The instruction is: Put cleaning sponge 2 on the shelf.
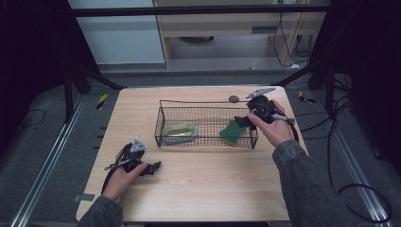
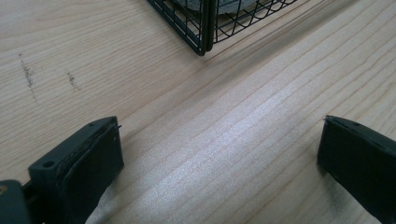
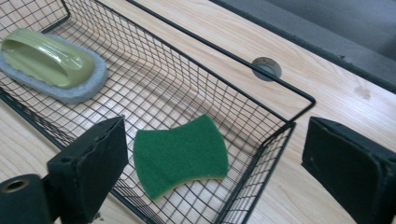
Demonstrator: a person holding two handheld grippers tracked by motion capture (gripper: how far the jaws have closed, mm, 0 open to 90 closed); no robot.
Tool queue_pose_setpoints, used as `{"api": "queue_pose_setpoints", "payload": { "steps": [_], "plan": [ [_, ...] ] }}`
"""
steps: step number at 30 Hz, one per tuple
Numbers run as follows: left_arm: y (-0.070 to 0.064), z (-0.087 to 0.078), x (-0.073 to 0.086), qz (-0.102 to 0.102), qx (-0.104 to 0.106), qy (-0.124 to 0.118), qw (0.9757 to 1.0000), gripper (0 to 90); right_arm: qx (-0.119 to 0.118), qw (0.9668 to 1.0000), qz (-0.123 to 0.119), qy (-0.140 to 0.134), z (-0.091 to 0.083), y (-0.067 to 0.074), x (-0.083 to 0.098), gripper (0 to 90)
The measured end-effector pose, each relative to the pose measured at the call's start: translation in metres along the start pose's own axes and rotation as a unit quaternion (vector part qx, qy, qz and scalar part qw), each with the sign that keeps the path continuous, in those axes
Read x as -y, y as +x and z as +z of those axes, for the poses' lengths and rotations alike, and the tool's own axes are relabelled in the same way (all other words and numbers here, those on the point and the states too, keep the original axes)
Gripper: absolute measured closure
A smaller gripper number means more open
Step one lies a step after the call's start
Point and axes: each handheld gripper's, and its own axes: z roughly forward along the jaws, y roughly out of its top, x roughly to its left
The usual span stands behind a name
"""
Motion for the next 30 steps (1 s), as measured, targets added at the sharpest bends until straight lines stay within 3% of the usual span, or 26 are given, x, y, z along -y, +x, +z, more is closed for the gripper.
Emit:
{"api": "queue_pose_setpoints", "payload": {
  "steps": [5, 13, 22, 30],
  "plan": [
    [0.000, 0.000, 0.000, 0.000, 0.000, 0.000, 1.0000, 0.0, 0.007, 1.0000, 0.002, -0.003, -0.007, -0.004, 0.008, 9.4],
    [0.000, 0.000, 0.000, 0.000, 0.000, 0.000, 1.0000, 0.0, 0.008, 0.9993, -0.001, -0.036, -0.028, -0.005, 0.034, 10.2],
    [0.000, 0.000, 0.000, 0.000, 0.000, 0.000, 1.0000, 0.0, 0.011, 0.9980, 0.018, -0.060, -0.047, -0.008, 0.083, 10.8],
    [0.000, 0.000, 0.000, 0.000, 0.000, 0.000, 1.0000, 0.0, 0.013, 0.9968, 0.059, -0.052, -0.040, -0.009, 0.133, 10.5]
  ]
}}
